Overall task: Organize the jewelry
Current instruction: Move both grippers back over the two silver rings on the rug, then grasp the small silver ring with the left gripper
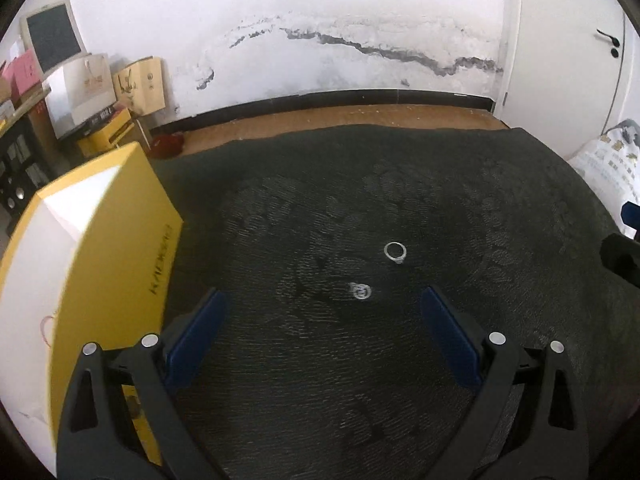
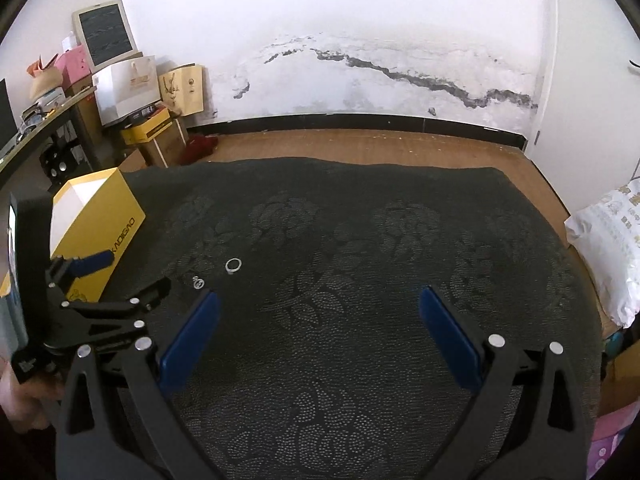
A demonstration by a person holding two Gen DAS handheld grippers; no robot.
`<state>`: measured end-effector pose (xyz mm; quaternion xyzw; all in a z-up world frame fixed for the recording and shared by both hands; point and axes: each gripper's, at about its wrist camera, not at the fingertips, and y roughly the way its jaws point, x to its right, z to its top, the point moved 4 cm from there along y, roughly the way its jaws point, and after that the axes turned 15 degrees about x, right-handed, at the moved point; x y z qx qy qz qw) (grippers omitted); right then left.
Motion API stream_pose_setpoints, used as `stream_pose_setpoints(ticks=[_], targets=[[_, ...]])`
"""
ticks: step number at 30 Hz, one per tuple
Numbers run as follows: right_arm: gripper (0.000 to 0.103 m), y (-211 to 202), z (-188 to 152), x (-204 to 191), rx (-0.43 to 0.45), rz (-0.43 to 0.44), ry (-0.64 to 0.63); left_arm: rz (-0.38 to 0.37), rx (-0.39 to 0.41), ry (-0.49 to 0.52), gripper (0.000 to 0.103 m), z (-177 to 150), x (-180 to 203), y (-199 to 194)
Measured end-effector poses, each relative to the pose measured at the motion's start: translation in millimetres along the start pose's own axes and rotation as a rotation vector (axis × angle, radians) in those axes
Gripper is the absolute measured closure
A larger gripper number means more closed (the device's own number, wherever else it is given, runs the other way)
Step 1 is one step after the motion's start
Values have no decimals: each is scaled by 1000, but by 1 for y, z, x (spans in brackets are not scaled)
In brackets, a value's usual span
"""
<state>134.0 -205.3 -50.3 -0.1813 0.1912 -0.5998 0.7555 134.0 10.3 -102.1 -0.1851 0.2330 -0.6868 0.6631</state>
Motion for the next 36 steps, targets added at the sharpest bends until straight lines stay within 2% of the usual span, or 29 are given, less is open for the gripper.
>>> stream_pose_setpoints(ticks=[4, 12, 17, 20, 24, 28, 29, 30, 31, 32, 34, 36], targets=[[7, 1, -3, 6, -11, -12, 6, -11, -45, -27, 8, -10, 10, 15], [7, 0, -1, 17, -16, -12, 41, 46, -142, -77, 8, -34, 11, 54], [7, -3, 2, 18, -8, 4, 55, 43, -87, -69, 7, -34, 7, 61], [7, -3, 2, 18, -9, 16, 64, 49, -82, -64, 8, -35, 7, 61], [7, -4, 4, 18, -6, 23, 65, 57, -65, -68, 26, -33, 9, 59], [7, -4, 4, 18, -9, 21, 67, 69, -65, -72, 31, -32, 9, 58], [7, -3, 4, 18, -11, 20, 68, 64, -59, -69, 40, -31, 10, 57], [7, -3, 4, 19, -13, 18, 69, 63, -54, -61, 54, -30, 11, 56], [7, -2, 4, 19, -15, 18, 70, 62, -52, -54, 55, -29, 11, 55], [7, -1, 4, 19, -17, 17, 72, 51, -49, -50, 62, -29, 12, 55], [7, 0, 3, 19, -20, 17, 73, 49, -49, -47, 62, -29, 14, 54], [7, 2, 3, 17, -24, 17, 72, 44, -50, -46, 69, -29, 13, 54]])
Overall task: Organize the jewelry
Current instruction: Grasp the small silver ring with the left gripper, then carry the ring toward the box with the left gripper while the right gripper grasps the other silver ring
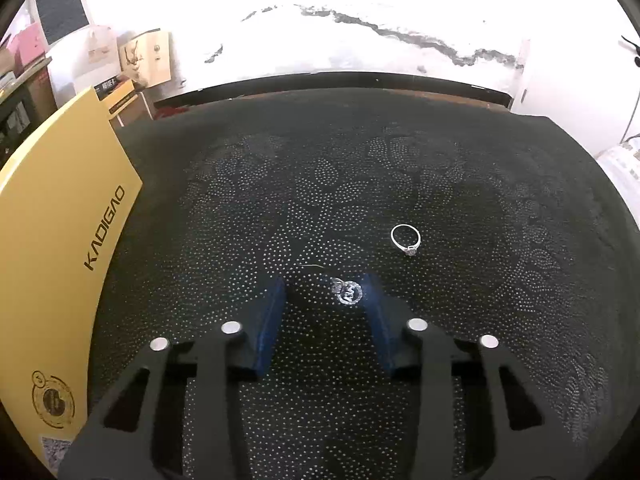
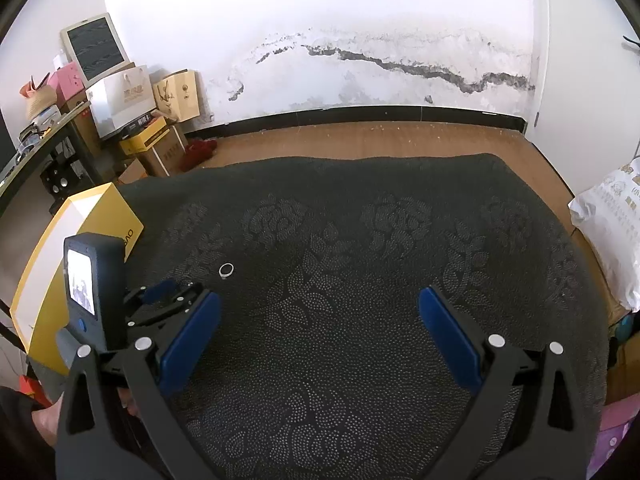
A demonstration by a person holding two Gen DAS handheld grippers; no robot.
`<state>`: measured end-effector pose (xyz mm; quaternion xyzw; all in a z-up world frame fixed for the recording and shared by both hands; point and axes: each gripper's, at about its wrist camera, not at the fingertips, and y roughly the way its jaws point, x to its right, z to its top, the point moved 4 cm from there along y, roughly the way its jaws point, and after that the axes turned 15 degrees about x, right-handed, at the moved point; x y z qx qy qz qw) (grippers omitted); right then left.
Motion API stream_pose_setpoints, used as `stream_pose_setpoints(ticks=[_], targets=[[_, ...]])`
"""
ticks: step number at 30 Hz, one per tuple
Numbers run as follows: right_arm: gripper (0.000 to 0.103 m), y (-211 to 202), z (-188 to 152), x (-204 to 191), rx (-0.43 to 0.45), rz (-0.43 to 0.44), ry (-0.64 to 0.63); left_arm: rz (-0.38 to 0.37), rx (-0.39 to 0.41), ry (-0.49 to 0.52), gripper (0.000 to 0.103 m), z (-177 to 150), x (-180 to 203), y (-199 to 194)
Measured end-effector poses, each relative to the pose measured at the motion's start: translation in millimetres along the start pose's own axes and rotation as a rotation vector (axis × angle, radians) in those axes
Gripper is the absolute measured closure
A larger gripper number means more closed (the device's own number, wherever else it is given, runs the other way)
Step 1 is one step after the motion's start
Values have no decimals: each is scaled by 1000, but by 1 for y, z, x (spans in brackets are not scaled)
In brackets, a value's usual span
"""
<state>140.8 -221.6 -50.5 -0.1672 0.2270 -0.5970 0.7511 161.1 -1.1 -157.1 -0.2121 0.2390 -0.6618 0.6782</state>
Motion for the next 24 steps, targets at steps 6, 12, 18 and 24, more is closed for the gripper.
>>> stream_pose_setpoints(ticks=[6, 12, 18, 24], targets=[[7, 6, -2, -3, -9, 10, -7, -1, -15, -12, 90, 3, -5, 1], [7, 16, -2, -15, -15, 33, -26, -11, -39, -26, 91, 5, -9, -1], [7, 33, -5, -32, -32, 36, -75, -11, -14, -21, 91, 14, -19, -14], [7, 68, -24, -53, -101, 59, -121, -4, 19, -40, 91, 30, -40, -43]])
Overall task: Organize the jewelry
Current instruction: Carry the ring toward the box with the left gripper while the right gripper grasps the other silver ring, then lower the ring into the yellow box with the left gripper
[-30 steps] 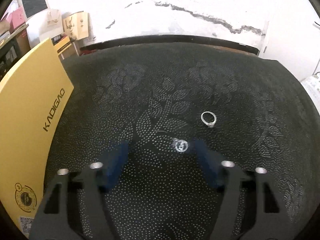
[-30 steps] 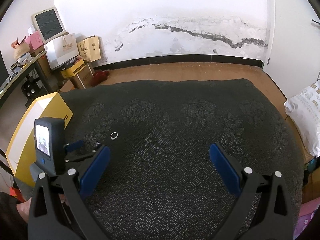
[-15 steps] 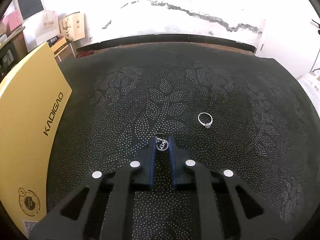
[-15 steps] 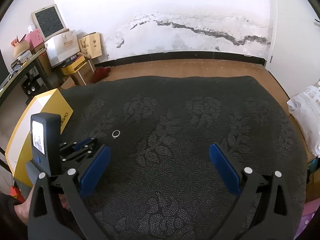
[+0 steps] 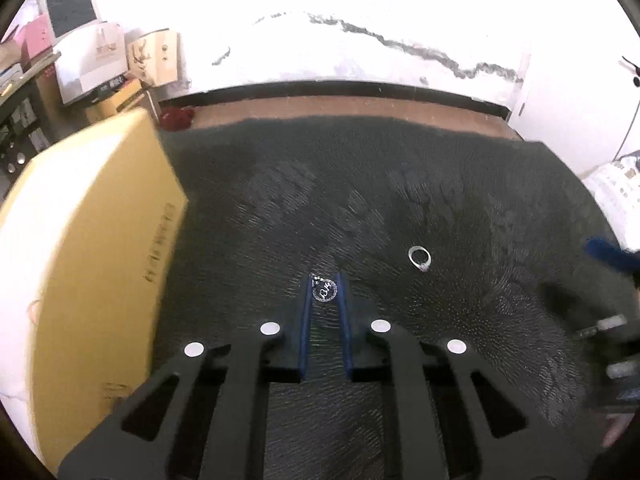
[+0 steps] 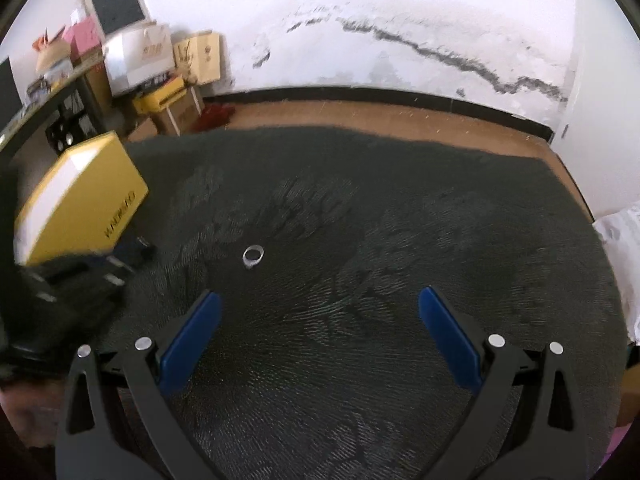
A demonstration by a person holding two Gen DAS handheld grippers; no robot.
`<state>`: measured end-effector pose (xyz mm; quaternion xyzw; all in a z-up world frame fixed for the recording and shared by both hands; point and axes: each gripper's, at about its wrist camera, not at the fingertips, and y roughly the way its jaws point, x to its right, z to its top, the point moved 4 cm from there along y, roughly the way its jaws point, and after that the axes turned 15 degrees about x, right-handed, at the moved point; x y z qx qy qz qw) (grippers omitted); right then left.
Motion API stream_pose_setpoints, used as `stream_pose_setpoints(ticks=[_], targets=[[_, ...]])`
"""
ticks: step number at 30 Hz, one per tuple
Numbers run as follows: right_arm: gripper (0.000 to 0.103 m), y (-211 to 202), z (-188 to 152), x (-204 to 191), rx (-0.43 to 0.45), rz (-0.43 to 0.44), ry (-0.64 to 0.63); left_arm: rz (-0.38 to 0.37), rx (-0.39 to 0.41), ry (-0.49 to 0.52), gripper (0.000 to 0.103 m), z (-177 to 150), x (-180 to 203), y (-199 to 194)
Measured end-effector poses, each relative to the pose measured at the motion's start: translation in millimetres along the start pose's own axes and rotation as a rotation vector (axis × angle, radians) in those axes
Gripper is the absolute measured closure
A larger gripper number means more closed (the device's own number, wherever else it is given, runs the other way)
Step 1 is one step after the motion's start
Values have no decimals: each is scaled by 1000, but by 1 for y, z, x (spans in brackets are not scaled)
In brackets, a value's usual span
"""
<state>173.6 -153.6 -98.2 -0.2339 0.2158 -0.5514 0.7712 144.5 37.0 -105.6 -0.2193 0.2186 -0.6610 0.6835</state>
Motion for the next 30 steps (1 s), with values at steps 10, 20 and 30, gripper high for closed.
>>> stream_pose_setpoints(ticks=[10, 20, 30], targets=[[6, 80, -26, -50, -83, 70, -155, 5, 89, -60, 91, 26, -49, -55], [58, 93, -6, -56, -39, 95, -160, 13, 133, -84, 91, 33, -85, -76], [85, 81, 1, -68, -65, 90, -93, 68, 137, -124, 91, 36, -120, -86]])
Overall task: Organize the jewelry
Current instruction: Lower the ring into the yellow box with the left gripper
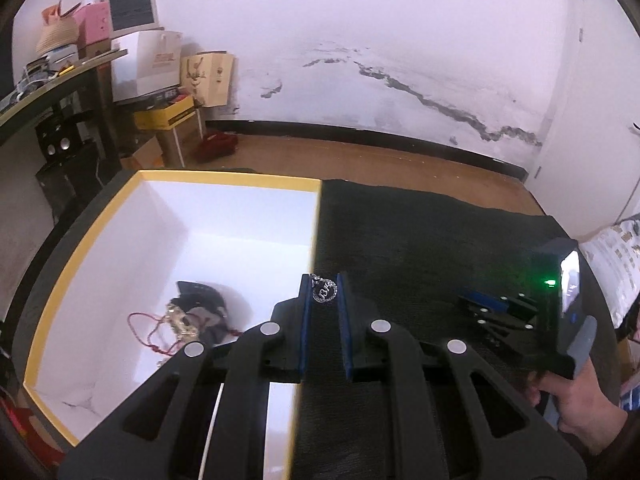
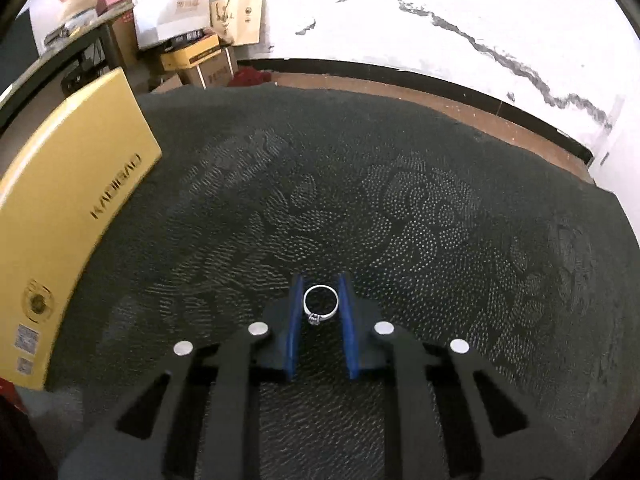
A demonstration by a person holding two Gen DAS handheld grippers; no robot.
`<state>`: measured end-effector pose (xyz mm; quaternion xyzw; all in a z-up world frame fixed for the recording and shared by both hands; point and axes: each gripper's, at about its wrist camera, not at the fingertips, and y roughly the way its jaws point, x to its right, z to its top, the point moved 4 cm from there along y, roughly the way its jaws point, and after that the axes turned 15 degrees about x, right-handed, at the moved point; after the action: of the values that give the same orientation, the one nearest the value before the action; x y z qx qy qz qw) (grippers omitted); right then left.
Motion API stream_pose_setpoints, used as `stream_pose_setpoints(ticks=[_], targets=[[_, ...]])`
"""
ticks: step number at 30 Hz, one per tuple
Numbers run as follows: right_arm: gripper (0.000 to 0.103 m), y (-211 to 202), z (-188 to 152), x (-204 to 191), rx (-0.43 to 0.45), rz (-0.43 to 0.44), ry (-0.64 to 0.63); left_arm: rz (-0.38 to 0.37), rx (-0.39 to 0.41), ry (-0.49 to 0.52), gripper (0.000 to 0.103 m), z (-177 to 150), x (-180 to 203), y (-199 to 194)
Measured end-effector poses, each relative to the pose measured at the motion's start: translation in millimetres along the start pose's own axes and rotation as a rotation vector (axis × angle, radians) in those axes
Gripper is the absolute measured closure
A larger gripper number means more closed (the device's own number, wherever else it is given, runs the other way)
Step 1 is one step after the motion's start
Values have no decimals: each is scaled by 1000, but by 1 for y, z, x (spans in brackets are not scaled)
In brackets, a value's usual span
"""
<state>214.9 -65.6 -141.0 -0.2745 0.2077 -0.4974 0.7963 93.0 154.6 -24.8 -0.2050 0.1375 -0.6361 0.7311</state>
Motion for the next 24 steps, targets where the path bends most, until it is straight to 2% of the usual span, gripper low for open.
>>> stream_pose_setpoints(ticks=[7, 12, 15, 19, 24], targets=[[85, -60, 36, -25, 96, 38, 19, 26, 22, -40, 91, 16, -33, -25], [85, -97, 52, -46, 154, 76, 17, 116, 98, -71, 91, 35, -76, -51], [85, -107, 55, -57, 166, 88, 10, 206, 111, -79, 91, 36, -108, -53], [85, -113, 57, -72, 174, 102, -7, 253, 21, -113, 90, 19, -134, -29], [85, -109, 57, -95, 168, 134, -29, 278, -145, -111, 91, -15, -155, 11]])
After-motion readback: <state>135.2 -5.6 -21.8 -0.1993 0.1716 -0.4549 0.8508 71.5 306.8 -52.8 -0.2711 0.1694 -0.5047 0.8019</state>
